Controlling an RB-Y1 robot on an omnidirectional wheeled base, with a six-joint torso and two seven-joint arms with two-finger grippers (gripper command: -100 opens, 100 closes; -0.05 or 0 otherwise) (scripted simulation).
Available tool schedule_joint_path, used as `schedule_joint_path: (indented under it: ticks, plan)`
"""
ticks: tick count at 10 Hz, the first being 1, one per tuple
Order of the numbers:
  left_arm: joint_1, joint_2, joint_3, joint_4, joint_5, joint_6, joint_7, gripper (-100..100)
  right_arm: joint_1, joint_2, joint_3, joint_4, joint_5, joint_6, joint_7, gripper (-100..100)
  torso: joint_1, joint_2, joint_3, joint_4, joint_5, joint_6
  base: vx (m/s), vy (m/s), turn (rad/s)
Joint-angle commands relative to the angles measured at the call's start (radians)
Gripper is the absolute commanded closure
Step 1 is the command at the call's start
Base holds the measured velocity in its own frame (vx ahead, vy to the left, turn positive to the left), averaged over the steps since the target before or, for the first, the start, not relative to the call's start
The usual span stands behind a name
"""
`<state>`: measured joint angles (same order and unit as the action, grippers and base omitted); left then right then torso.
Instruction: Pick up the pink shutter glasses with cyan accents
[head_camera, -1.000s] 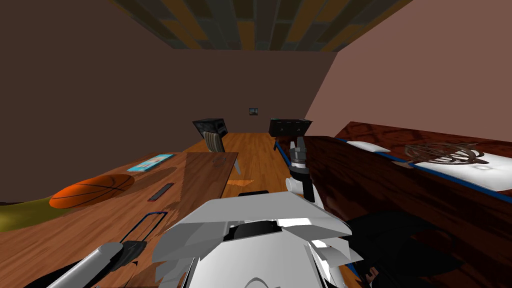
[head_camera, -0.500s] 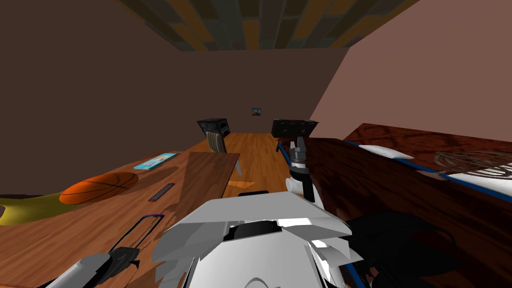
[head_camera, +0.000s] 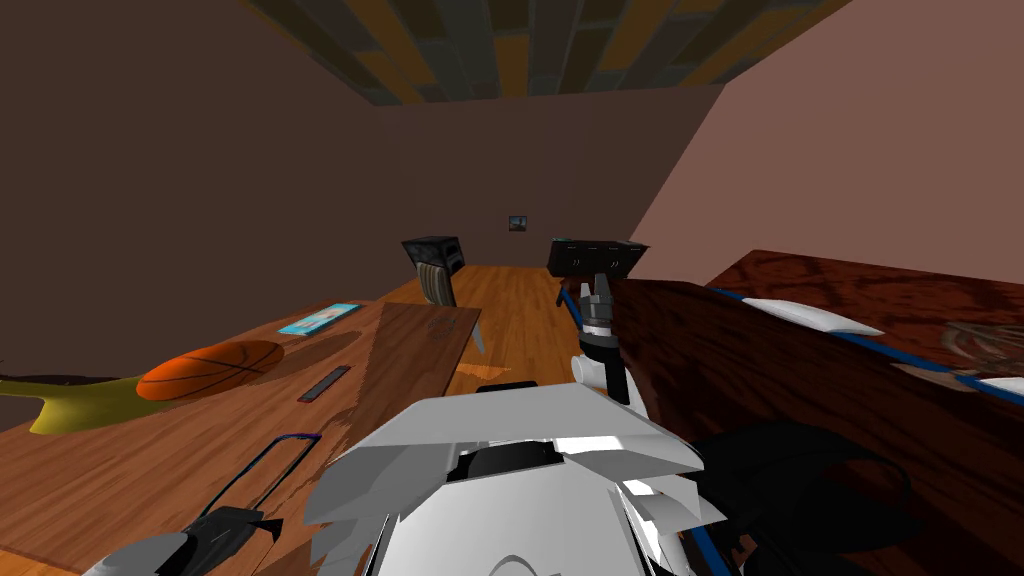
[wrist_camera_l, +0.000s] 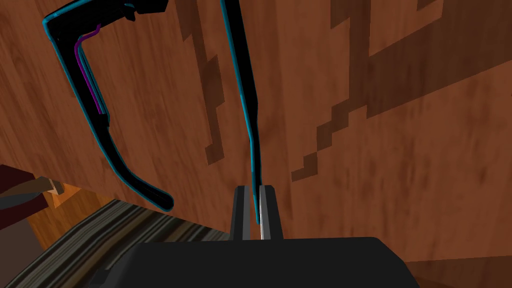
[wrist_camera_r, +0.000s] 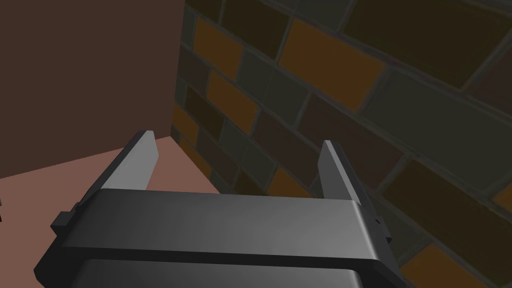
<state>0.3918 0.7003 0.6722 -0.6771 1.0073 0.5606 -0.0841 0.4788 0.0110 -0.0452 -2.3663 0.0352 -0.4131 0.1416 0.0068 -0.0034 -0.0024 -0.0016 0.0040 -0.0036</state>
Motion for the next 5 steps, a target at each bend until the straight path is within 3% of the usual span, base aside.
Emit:
schedule_joint_path:
  ticks: [1,2,4,5]
  plan:
    - [0.01,-0.003,0.028,0.0,0.016,0.004,-0.05,100,0.0,0.0,0.0,0.0,0.0,0.0,0.0,0,0.0,0.0,0.0,0.0,0.0,0.0,0.118,-0.016,0.149]
    - [0.01,-0.003,0.028,0.0,0.016,0.004,-0.072,100,0.0,0.0,0.0,0.0,0.0,0.0,0.0,0,0.0,-0.001,-0.001,0.0,0.0,0.002,0.054,-0.007,-0.006]
    - [0.011,-0.003,0.027,-0.001,0.015,0.004,-0.07,100,0.0,0.0,0.0,0.0,0.0,0.0,0.0,0,0.002,0.003,0.002,0.001,0.0,0.004,0.007,-0.003,-0.026]
    - [0.01,-0.003,0.027,-0.001,0.015,0.004,-0.073,0,0.0,0.0,0.0,0.0,0.0,0.0,0.0,0,0.002,0.004,0.002,0.001,0.0,0.003,0.0,0.0,0.0]
